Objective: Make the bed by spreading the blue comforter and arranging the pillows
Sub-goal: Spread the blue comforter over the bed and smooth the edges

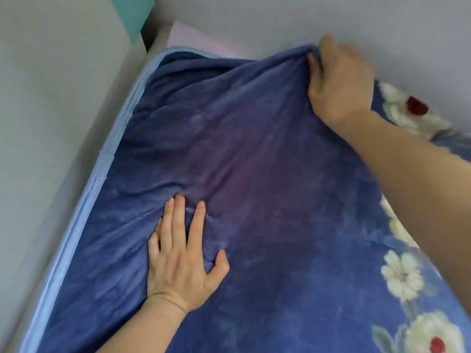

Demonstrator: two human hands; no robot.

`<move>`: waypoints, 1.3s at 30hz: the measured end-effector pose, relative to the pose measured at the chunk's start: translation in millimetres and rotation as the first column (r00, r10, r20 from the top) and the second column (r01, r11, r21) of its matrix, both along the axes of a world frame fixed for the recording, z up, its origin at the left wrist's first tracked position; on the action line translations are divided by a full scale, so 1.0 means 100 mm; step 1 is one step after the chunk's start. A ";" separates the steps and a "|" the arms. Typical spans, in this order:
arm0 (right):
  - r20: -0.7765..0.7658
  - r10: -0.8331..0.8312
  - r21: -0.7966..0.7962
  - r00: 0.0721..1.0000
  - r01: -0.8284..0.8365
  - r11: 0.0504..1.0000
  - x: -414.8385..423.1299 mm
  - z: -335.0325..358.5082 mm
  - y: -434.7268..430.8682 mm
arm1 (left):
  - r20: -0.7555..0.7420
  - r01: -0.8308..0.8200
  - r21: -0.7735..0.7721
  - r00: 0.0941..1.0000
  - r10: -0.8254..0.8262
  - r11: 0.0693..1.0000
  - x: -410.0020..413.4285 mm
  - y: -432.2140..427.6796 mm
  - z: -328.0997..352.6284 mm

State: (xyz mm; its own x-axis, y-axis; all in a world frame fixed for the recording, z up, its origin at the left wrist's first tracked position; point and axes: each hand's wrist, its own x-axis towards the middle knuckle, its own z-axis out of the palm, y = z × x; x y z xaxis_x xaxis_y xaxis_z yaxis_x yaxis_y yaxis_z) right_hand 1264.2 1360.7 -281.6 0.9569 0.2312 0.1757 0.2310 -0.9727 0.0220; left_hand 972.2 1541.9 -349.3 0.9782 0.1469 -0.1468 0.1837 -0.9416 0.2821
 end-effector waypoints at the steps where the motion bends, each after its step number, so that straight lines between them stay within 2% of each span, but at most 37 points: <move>1: -0.018 0.005 -0.051 1.000 -0.006 0.999 0.03 -0.11 0.07 | 0.012 0.004 0.001 1.000 -0.004 1.000 0.00 0.00 -0.02; 3: -0.095 -0.066 -0.079 0.993 0.059 0.995 -0.04 -0.42 0.12 | 0.036 0.009 -0.027 0.999 -0.008 1.000 -0.03 0.00 -0.05; 5: -0.101 -0.103 -0.071 0.990 0.096 0.993 -0.06 -0.59 0.10 | 0.038 0.002 -0.059 0.999 0.000 0.998 -0.02 0.01 -0.06; 8: -0.118 -0.117 -0.047 0.986 0.112 0.993 0.04 -0.51 0.10 | 0.011 0.007 -0.067 1.000 -0.006 0.998 -0.01 0.01 -0.03; 9: -0.129 -0.126 0.027 0.984 0.131 0.991 0.08 -0.45 0.17 | 0.008 0.002 -0.086 1.000 -0.001 0.996 0.00 0.01 -0.01; 11: -0.202 -0.116 0.300 0.973 0.174 0.938 0.10 -0.31 0.42 | 0.012 -0.011 -0.107 1.000 0.012 0.994 0.01 0.01 0.00; 13: -0.280 0.004 0.570 0.960 0.163 0.805 0.09 -0.20 0.82 | 0.007 -0.006 -0.117 1.000 0.007 0.993 0.03 0.00 0.00; 14: -0.327 0.076 0.594 0.942 0.142 0.792 0.06 -0.16 1.02 | -0.002 -0.003 -0.124 1.000 0.003 0.992 0.03 0.00 0.00; 15: -0.364 0.152 0.505 0.919 0.058 0.861 -0.01 -0.14 1.22 | -0.014 0.002 -0.124 1.000 -0.004 0.992 0.02 0.01 -0.01; 16: -0.388 0.221 0.347 0.895 -0.081 0.934 -0.07 -0.16 1.36 | -0.020 0.007 -0.117 1.000 -0.010 0.993 0.02 0.00 -0.01; 17: -0.386 0.266 0.197 0.883 -0.203 0.959 -0.12 -0.16 1.46 | -0.013 0.009 -0.113 1.000 -0.011 0.994 0.01 0.01 0.00; 18: -0.318 0.301 0.114 0.899 -0.278 0.954 -0.12 -0.11 1.50 | -0.006 0.008 -0.116 1.000 -0.008 0.993 0.01 0.01 0.02; 21: -0.022 0.276 0.036 0.961 -0.275 0.961 0.17 0.00 1.53 | -0.021 0.007 -0.164 1.000 -0.010 0.986 0.04 0.01 0.05; 23: -0.010 0.222 -0.007 0.975 -0.222 0.975 0.23 -0.16 1.59 | -0.018 0.006 -0.183 1.000 -0.009 0.983 0.08 0.01 0.06; 26: -0.052 0.084 0.025 0.995 -0.083 0.996 0.13 -0.55 1.68 | -0.009 -0.005 -0.224 1.000 0.003 0.975 0.07 0.01 0.05; 32: 0.008 0.072 -0.043 0.997 -0.071 0.997 0.17 -0.53 1.57 | -0.038 0.008 -0.238 0.999 -0.018 0.971 0.02 -0.07 0.09; 35: -0.095 0.031 -0.036 0.995 -0.035 0.999 0.14 -0.50 1.58 | -0.041 0.019 -0.255 0.999 -0.031 0.967 0.03 -0.09 0.07; 37: -0.135 0.048 0.024 0.990 -0.045 0.999 0.07 -0.43 1.56 | -0.008 0.032 -0.229 0.999 -0.035 0.973 0.03 -0.06 0.03; 39: -0.068 0.089 0.143 0.994 -0.078 0.987 -0.12 -0.34 1.43 | 0.005 0.042 -0.189 0.999 -0.042 0.981 0.02 0.00 -0.01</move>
